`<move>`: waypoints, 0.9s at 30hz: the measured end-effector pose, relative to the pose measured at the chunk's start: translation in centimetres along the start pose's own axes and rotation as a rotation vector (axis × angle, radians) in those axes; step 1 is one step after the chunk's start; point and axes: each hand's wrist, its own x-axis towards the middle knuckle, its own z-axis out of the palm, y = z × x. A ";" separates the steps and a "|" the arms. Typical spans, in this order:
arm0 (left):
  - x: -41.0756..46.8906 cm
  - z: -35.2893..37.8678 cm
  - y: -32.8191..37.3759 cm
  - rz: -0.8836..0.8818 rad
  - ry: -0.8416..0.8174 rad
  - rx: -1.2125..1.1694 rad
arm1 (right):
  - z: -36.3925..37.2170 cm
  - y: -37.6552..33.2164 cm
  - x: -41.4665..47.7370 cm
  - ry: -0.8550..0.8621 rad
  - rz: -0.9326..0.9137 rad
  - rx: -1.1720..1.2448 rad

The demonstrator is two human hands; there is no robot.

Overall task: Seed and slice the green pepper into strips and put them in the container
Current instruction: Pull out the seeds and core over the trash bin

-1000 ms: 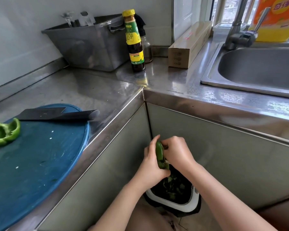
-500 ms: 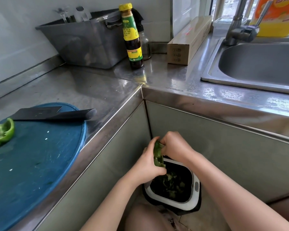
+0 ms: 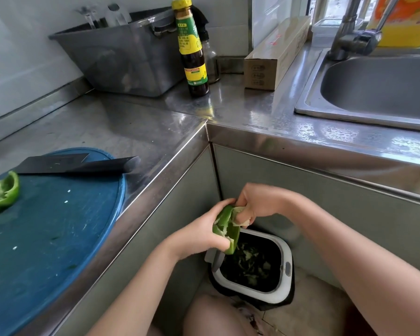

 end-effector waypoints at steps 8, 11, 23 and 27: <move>-0.6 -2.0 0.4 -0.007 -0.304 -0.431 | -2.5 1.0 -0.6 -0.349 -0.065 0.272; -0.7 -2.2 -0.2 0.025 -0.368 -0.582 | -2.4 1.9 -0.5 -0.402 -0.091 0.398; -1.6 -2.5 -3.1 0.157 -0.322 -0.822 | 1.6 6.3 1.3 -0.154 0.127 0.445; -1.9 -2.4 -3.5 0.145 -0.288 -0.837 | 3.2 6.2 1.7 0.189 0.093 0.043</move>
